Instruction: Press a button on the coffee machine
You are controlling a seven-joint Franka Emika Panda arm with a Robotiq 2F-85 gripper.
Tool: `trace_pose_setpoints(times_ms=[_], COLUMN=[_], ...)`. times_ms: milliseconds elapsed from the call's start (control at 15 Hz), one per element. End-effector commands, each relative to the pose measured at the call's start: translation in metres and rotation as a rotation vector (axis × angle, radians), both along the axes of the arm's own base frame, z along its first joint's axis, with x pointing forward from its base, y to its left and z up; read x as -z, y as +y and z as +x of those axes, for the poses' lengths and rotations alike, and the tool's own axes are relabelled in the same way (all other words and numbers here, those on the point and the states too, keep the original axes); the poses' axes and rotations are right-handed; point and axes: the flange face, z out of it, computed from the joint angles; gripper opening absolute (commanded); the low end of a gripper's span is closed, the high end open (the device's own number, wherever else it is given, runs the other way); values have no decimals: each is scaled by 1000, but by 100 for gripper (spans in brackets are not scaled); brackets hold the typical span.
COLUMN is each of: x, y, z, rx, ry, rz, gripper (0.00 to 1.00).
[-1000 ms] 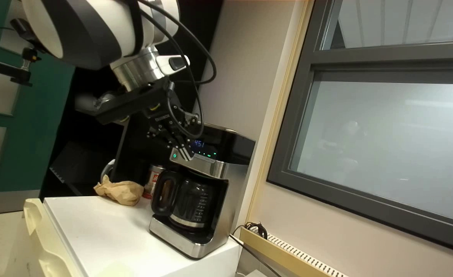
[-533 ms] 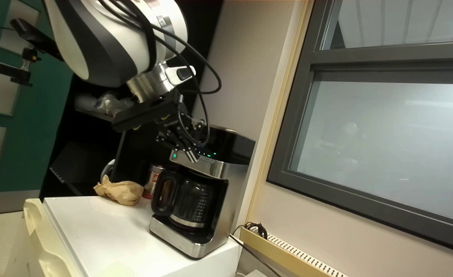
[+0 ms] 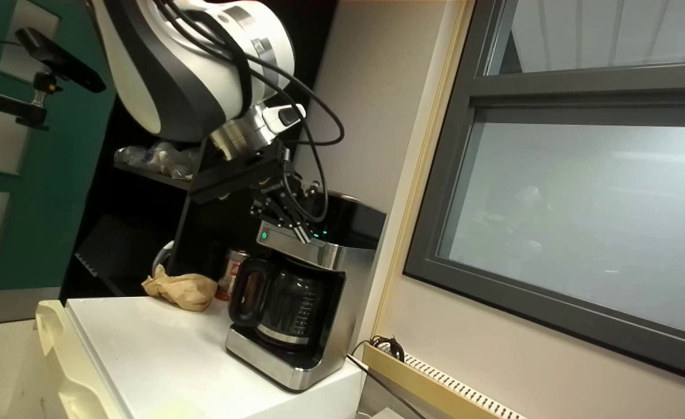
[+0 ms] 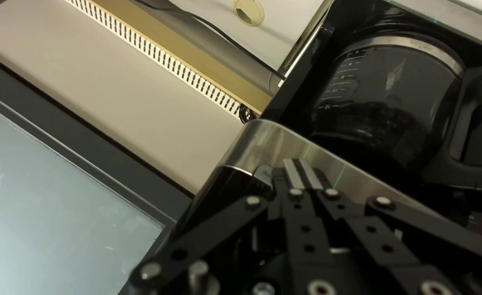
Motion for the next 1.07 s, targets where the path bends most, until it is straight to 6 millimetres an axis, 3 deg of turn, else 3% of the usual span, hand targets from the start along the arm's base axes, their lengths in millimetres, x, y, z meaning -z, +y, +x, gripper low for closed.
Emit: trace_pose_setpoints(times_ms=[0,1000], x=[4,10], y=[2,8], z=[14,26], rx=[16,20], ry=[-19,-26], rz=[-9,-12], gripper=[0,0])
